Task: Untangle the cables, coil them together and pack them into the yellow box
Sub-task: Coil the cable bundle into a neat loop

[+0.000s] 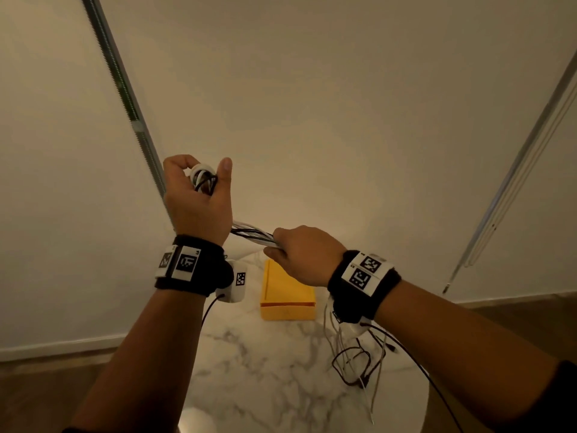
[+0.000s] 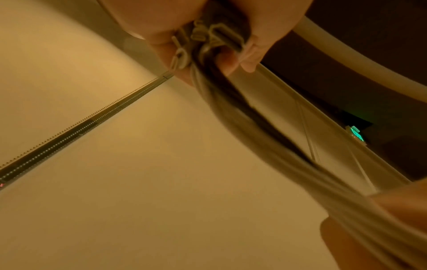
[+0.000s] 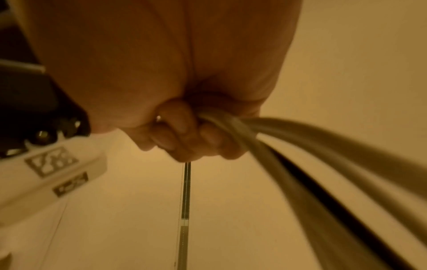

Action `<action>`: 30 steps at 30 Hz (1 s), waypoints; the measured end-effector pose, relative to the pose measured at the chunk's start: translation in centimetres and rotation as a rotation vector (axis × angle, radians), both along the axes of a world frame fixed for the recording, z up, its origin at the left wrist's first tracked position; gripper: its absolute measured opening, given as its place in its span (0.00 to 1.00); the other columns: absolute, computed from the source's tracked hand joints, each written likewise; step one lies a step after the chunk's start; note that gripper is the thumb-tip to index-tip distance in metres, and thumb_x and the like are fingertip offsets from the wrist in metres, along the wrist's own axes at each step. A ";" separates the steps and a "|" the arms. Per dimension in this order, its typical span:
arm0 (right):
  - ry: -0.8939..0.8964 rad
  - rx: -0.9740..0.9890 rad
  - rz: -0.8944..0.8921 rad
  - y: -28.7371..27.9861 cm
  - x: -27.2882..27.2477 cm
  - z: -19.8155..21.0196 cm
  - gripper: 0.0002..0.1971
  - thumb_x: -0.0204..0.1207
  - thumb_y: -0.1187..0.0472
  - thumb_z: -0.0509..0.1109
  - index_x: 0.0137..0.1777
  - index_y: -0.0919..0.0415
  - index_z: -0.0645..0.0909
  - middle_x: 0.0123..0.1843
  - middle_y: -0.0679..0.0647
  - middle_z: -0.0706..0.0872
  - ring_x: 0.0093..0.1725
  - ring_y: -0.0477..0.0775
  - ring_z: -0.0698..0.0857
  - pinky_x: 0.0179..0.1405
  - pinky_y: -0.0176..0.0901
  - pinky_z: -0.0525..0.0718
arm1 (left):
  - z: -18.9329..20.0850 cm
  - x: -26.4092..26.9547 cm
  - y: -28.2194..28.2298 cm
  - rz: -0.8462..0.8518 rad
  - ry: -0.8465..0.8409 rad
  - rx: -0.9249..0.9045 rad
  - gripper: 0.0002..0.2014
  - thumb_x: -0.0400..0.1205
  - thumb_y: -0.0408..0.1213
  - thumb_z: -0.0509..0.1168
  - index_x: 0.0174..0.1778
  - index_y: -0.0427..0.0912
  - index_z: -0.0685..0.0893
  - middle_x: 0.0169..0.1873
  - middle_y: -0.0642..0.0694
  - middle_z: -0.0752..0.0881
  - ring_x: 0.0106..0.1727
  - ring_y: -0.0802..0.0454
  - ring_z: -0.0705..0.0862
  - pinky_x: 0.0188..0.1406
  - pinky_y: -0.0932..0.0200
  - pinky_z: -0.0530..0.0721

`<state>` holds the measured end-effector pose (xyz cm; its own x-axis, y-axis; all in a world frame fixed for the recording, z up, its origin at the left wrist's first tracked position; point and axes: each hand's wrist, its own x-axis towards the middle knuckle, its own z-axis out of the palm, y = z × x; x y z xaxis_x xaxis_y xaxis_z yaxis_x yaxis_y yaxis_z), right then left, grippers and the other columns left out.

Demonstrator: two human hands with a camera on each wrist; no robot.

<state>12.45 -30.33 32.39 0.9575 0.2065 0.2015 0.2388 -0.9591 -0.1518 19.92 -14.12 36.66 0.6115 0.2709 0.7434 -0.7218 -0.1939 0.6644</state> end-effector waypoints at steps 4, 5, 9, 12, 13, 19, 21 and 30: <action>-0.069 -0.083 -0.022 -0.2 -0.3 -0.5 0.20 0.90 0.45 0.52 0.56 0.60 0.79 0.35 0.52 0.74 0.32 0.58 0.73 0.26 0.46 0.63 | -0.5 -0.4 -0.5 -0.026 -0.037 0.092 0.21 0.82 0.50 0.76 0.57 0.36 0.80 0.38 0.58 0.80 0.34 0.65 0.82 0.33 0.69 0.82; -0.067 -0.093 0.006 -0.4 -0.5 -0.6 0.21 0.90 0.44 0.52 0.56 0.59 0.78 0.37 0.54 0.75 0.32 0.58 0.73 0.29 0.47 0.65 | -0.7 -0.4 -0.6 -0.033 -0.048 0.163 0.20 0.81 0.51 0.76 0.56 0.37 0.82 0.37 0.57 0.82 0.33 0.65 0.83 0.32 0.70 0.81; -0.135 -0.186 0.163 -0.8 -1.6 0.2 0.19 0.89 0.42 0.54 0.58 0.57 0.77 0.49 0.57 0.85 0.34 0.61 0.76 0.32 0.49 0.72 | -2.1 -0.2 -0.2 -0.097 -0.047 0.589 0.30 0.71 0.69 0.74 0.43 0.42 0.83 0.31 0.54 0.85 0.29 0.58 0.83 0.29 0.74 0.78; -0.186 -0.189 0.299 -1.8 -1.9 2.0 0.17 0.87 0.43 0.62 0.61 0.55 0.79 0.48 0.55 0.85 0.39 0.61 0.84 0.33 0.51 0.77 | -3.8 0.0 0.2 -0.387 -0.002 0.830 0.40 0.57 0.80 0.72 0.43 0.44 0.85 0.33 0.57 0.87 0.33 0.59 0.86 0.33 0.61 0.84; -0.170 -0.152 0.315 -2.3 -1.7 2.6 0.17 0.84 0.42 0.66 0.57 0.56 0.82 0.47 0.54 0.86 0.41 0.60 0.84 0.35 0.50 0.78 | -4.3 -0.2 0.1 -0.471 0.060 0.908 0.42 0.54 0.82 0.72 0.44 0.45 0.86 0.34 0.57 0.88 0.34 0.58 0.86 0.35 0.57 0.85; -0.022 0.271 0.263 -4.2 -1.5 4.1 0.17 0.71 0.44 0.81 0.47 0.56 0.83 0.39 0.48 0.86 0.36 0.49 0.82 0.34 0.43 0.78 | -4.8 -1.8 -0.8 -0.671 0.453 0.952 0.14 0.73 0.48 0.82 0.42 0.43 0.88 0.27 0.45 0.89 0.24 0.51 0.84 0.26 0.53 0.82; -0.013 0.393 0.260 -4.5 -1.6 4.8 0.16 0.74 0.45 0.80 0.52 0.53 0.82 0.42 0.49 0.87 0.39 0.51 0.85 0.38 0.49 0.83 | -4.7 -2.1 -0.5 -0.765 0.522 0.766 0.13 0.79 0.44 0.79 0.41 0.38 0.87 0.25 0.42 0.88 0.23 0.50 0.82 0.25 0.56 0.81; 0.045 0.662 0.128 -4.8 -0.2 2.8 0.20 0.87 0.42 0.61 0.48 0.60 0.80 0.32 0.60 0.80 0.28 0.51 0.77 0.29 0.44 0.80 | -5.6 -2.1 -0.8 -0.961 0.535 -0.092 0.25 0.81 0.52 0.71 0.59 0.31 0.83 0.66 0.34 0.88 0.72 0.41 0.85 0.64 0.37 0.86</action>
<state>12.23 -35.14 35.20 0.9440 0.1655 0.2854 0.3242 -0.6250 -0.7101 17.81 -14.90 31.02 0.8336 -0.4494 0.3212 -0.1600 0.3601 0.9191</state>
